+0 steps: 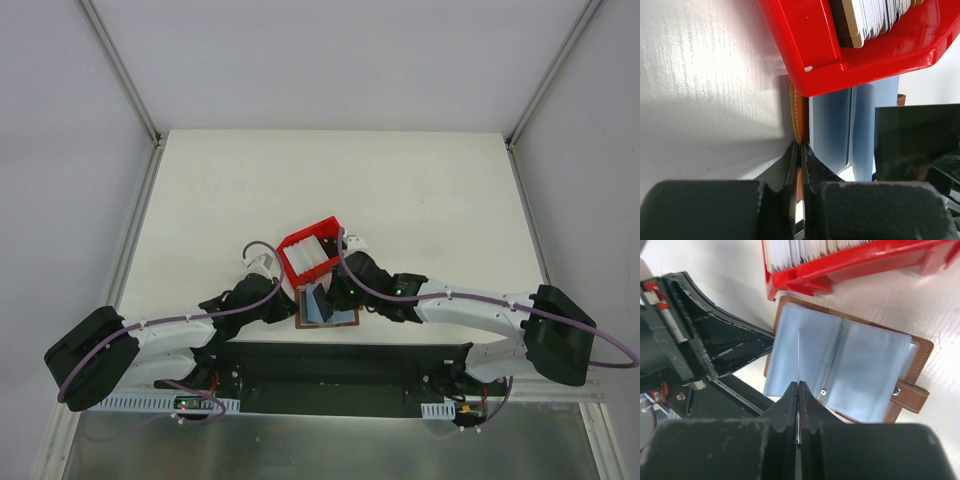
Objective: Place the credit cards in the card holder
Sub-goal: Insert the credit card into the card holder.
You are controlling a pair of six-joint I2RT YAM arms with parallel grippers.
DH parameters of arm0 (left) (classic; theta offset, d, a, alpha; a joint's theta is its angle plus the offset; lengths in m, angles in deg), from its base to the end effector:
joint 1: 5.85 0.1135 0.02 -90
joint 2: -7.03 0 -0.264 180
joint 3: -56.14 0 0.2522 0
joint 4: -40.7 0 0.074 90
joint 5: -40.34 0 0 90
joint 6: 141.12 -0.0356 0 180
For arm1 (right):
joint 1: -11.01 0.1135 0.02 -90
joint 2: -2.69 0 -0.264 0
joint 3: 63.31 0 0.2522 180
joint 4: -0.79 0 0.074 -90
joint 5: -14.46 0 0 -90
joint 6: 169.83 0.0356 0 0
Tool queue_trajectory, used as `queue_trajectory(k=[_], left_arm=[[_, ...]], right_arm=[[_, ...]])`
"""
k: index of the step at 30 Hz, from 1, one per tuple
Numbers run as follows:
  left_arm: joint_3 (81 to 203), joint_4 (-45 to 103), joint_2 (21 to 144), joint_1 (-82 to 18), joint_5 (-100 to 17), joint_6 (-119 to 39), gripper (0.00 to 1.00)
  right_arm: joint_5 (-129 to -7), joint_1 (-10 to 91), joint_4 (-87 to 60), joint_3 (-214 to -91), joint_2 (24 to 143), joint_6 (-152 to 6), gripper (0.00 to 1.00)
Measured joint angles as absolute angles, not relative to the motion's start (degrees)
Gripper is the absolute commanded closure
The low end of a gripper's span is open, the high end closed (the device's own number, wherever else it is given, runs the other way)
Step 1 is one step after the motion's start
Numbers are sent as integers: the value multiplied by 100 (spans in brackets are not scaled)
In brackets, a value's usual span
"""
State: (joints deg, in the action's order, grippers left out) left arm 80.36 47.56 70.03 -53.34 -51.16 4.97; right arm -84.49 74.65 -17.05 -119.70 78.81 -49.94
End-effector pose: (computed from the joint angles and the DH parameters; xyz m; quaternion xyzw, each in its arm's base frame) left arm 0.1289 -0.1393 0.1328 -0.0719 0.8713 -0.3743 0.3092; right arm 0.1295 0.2490 0.2181 -0.2267 0.8659 0.2729 0.3527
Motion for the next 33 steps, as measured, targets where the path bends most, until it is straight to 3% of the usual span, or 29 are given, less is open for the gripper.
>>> queue_trajectory(k=[5,10,33], left_arm=[[8033,4754,6998,-5336,-5116,497,100],[8012,4765,6985,-5334,-5116,502,100],[7898,4832,6942,-5296,-5007,661,100]], right_arm=[[-8431,7415,-1648,-12067,7772,-5040,100],[-8363,7004,-1099,-11367,7251,-4858,100],[-8394,6967,1947,-9603,8213,-3346,100]])
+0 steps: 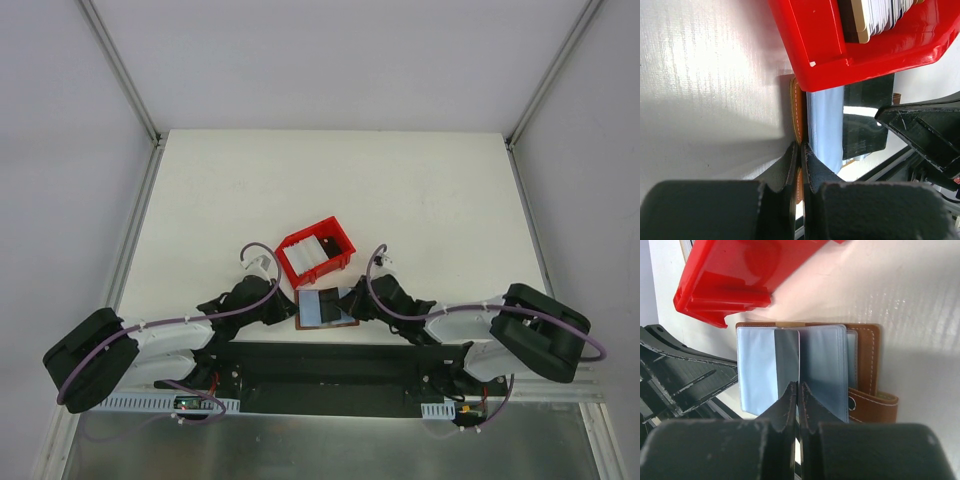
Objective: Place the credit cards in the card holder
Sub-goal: Insert the credit card into the card holder.
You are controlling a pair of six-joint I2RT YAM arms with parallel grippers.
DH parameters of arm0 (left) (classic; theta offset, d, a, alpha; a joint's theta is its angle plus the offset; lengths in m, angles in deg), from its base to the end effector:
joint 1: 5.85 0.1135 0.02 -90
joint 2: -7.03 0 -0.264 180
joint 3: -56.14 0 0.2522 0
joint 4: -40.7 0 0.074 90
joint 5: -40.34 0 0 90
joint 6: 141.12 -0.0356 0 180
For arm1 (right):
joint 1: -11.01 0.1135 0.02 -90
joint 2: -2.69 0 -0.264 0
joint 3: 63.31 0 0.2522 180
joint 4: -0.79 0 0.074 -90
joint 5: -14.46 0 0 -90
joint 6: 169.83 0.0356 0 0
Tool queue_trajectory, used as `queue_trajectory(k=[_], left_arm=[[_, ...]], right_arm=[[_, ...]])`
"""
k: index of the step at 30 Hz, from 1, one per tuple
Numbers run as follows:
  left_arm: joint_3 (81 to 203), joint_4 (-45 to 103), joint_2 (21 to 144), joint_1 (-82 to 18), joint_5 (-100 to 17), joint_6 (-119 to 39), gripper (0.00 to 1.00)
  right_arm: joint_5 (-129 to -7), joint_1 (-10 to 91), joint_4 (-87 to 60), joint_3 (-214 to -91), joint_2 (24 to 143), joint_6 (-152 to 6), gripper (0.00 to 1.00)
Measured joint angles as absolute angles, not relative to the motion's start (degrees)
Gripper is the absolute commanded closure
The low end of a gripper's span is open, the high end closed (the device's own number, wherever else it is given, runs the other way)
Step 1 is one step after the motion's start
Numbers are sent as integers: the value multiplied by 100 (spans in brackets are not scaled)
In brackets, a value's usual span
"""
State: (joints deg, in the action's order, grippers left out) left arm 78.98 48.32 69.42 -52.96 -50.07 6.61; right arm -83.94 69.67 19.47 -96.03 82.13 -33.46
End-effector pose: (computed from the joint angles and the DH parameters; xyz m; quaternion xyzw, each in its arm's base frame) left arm 0.1262 -0.1355 0.1289 -0.0826 0.8704 -0.3827 0.2985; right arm 0.1297 0.2031 0.1381 -0.0540 0.8542 0.3691 0.3622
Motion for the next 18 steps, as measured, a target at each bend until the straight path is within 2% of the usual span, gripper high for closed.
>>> queue_trajectory(k=[8,18], left_arm=[[7817,4876,6883,-5299,-5009,749,100],[7817,4896,6942,-5296,-5011,784,100]], right_arm=[[-8672,7026,1954,-9293,7717,-3204,100],[-8654,7106,1930,-9603,8244,-3188,100]])
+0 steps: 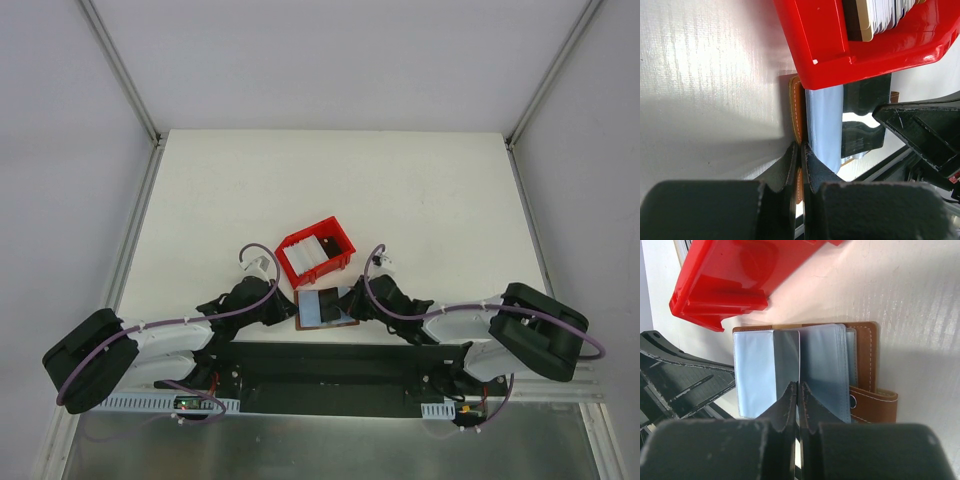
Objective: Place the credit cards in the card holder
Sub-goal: Insert the credit card into the card holder.
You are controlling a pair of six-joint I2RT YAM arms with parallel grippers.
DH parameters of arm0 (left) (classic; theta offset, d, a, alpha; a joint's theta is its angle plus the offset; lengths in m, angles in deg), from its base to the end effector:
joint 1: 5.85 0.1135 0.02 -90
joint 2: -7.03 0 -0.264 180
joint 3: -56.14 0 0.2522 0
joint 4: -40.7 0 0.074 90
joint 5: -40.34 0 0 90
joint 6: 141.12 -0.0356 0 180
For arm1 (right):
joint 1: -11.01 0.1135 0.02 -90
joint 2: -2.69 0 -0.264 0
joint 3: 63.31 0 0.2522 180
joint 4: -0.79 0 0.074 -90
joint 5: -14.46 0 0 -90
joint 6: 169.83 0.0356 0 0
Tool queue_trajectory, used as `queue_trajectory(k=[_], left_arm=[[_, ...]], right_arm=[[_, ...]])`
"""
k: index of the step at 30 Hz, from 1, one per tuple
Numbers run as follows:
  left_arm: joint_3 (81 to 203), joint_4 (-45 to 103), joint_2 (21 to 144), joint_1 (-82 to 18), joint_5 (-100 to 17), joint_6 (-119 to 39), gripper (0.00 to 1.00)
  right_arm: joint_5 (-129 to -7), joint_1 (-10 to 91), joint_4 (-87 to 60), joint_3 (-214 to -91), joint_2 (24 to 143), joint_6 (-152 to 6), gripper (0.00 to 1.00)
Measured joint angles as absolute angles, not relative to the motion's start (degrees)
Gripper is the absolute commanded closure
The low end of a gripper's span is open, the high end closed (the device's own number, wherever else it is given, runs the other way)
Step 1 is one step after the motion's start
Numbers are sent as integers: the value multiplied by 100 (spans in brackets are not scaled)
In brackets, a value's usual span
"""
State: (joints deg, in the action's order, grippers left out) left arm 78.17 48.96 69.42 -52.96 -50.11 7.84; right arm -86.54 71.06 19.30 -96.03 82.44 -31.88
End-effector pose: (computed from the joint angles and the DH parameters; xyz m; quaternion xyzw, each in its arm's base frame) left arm 0.1245 -0.1336 0.1259 -0.0922 0.8702 -0.3847 0.2938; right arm 0.1260 0.2051 0.1367 -0.0415 0.8559 0.3632 0.3657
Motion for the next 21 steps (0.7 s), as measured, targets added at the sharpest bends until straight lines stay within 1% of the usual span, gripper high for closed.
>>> queue_trajectory(k=[10,21], left_arm=[[7817,4896,6942,-5296,-5018,784,100],[7817,4896,6937,-5296,-5022,786,100]], right_arm=[[-8586,7148,1862,-9739,8375,-3022,100],[-8514,7152,1456,-9817,8141,-3072,100]])
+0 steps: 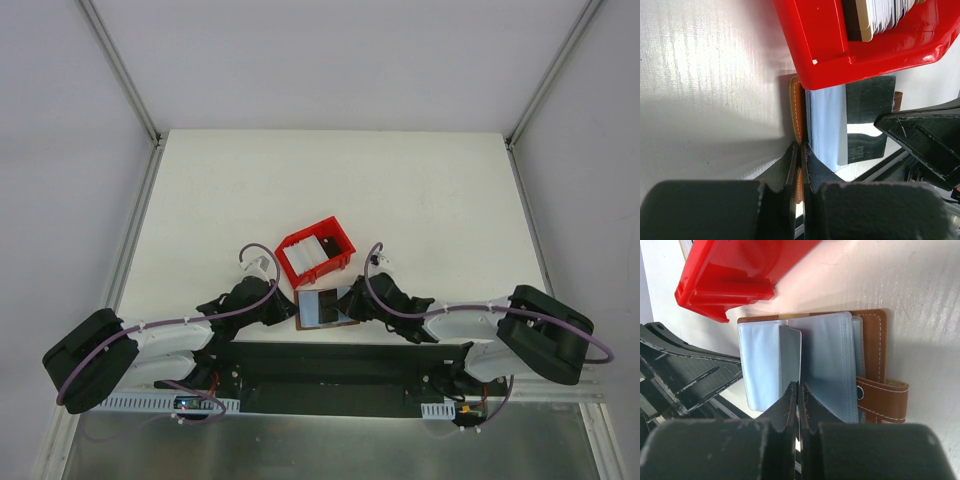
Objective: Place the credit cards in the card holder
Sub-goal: Insert the credit card into the card holder.
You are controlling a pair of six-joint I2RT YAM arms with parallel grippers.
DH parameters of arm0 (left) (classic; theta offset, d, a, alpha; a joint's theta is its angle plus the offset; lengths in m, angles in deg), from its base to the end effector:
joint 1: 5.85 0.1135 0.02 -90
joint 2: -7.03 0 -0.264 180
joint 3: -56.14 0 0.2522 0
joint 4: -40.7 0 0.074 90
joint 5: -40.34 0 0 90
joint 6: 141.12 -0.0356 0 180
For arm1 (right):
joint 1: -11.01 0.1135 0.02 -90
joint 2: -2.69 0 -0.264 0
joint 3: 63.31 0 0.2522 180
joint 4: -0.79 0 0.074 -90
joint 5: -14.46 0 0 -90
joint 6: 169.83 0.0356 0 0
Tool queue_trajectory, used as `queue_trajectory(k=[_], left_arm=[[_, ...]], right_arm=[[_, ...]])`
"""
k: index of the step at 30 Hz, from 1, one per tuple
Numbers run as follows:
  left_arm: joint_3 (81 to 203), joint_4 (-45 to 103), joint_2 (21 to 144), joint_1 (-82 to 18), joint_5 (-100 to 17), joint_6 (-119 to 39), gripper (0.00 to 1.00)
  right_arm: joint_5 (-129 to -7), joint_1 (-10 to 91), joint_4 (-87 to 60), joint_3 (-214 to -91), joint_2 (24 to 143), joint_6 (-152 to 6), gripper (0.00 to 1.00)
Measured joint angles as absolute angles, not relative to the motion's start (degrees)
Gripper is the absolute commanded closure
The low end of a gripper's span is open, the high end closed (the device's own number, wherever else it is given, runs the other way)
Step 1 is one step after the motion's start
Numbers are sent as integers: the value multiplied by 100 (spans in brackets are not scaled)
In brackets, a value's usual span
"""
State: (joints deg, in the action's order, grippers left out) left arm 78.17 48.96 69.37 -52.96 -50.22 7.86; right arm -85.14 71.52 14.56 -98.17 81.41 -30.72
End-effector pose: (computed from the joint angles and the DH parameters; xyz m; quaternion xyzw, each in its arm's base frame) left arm 0.1246 -0.1336 0.1260 -0.0928 0.8699 -0.3845 0.2946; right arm 0.1256 0.2100 0.1430 -0.0442 0.8633 0.3649 0.3460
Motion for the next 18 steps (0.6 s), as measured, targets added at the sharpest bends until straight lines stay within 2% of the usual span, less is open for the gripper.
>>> queue_trajectory(k=[9,18], left_arm=[[7817,4898,6955,-5296,-5022,786,100],[7817,4896,6953,-5296,-5022,784,100]], right_arm=[[-8189,6975,1206,-9828,8025,-3295,99],[-7845,6949,1377,-10128,8515,-3357,99]])
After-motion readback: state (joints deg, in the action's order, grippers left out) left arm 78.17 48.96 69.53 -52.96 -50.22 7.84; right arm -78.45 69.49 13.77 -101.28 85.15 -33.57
